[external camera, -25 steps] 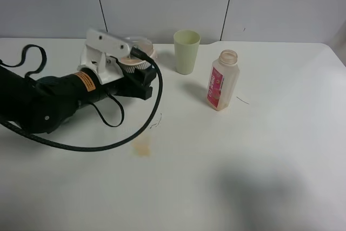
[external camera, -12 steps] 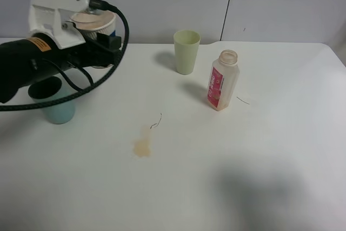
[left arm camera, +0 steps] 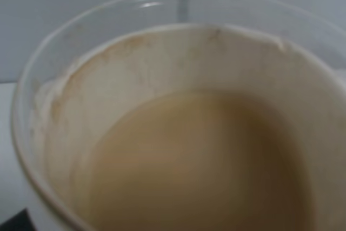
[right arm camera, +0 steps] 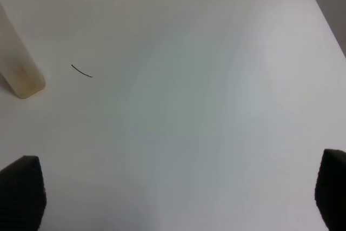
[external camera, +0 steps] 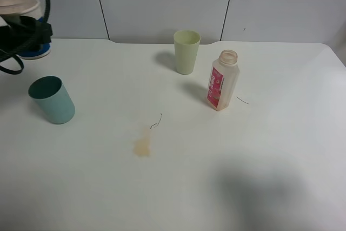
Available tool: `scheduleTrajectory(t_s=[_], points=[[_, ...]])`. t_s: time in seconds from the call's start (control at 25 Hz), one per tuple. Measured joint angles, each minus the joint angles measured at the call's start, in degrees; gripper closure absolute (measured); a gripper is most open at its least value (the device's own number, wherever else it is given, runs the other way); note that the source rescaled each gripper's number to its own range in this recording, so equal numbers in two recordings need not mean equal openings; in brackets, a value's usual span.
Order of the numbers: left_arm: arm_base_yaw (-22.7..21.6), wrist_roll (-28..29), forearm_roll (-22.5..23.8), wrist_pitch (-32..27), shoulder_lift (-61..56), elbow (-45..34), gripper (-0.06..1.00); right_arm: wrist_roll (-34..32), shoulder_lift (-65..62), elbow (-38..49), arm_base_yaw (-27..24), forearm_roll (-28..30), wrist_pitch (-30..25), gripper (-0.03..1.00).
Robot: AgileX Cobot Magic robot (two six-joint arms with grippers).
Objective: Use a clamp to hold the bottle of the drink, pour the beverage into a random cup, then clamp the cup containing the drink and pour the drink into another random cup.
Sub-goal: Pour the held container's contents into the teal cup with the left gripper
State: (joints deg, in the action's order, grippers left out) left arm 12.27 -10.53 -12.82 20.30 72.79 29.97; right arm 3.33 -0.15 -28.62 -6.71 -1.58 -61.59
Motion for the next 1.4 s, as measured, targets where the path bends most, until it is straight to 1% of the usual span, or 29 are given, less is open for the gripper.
scheduleTrajectory(t_s=[0.08,0.2,0.4,0.48,0.56,0.6,0.64,0.72,0.76,0.84,0.88,1.16,1.32,1.4], points=[[-3.4,1.8,1.9,-0.2,-2.1,-1.2,0.92,0.0,0.0,0.0,0.0,0.0,0.0,-0.03],[-8.7,2.7,2.8,-0.4,-5.0,-3.2,0.92,0.0,0.0,0.0,0.0,0.0,0.0,-0.03],[-14.4,2.9,3.8,-0.2,-7.4,-6.3,0.92,0.0,0.0,0.0,0.0,0.0,0.0,-0.03],[-15.8,2.9,4.0,1.5,-7.4,-8.0,0.92,0.0,0.0,0.0,0.0,0.0,0.0,-0.03],[-16.7,2.1,4.0,5.0,-7.4,-10.3,0.92,0.0,0.0,0.0,0.0,0.0,0.0,-0.03],[-17.2,1.4,4.0,8.0,-7.4,-12.2,0.92,0.0,0.0,0.0,0.0,0.0,0.0,-0.03],[-17.5,0.1,3.5,11.4,-7.4,-14.1,0.92,0.0,0.0,0.0,0.0,0.0,0.0,-0.03],[-17.6,-1.8,2.5,14.3,-7.4,-15.8,0.92,0.0,0.0,0.0,0.0,0.0,0.0,-0.03],[-17.6,-1.8,2.5,14.3,-7.4,-15.8,0.92,0.0,0.0,0.0,0.0,0.0,0.0,-0.03],[-17.7,-4.1,1.9,15.4,-7.3,-16.5,0.92,0.0,0.0,0.0,0.0,0.0,0.0,-0.03],[-17.8,-6.6,1.6,16.6,-6.1,-16.8,0.92,0.0,0.0,0.0,0.0,0.0,0.0,-0.03],[-17.8,-9.4,1.3,18.0,-0.2,-16.8,0.92,0.0,0.0,0.0,0.0,0.0,0.0,-0.03],[-16.1,-12.6,0.4,19.4,2.9,-16.8,0.92,0.0,0.0,0.0,0.0,0.0,0.0,-0.03],[-14.7,-15.7,-0.7,20.2,4.5,-16.8,0.92,0.0,0.0,0.0,0.0,0.0,0.0,-0.03]])
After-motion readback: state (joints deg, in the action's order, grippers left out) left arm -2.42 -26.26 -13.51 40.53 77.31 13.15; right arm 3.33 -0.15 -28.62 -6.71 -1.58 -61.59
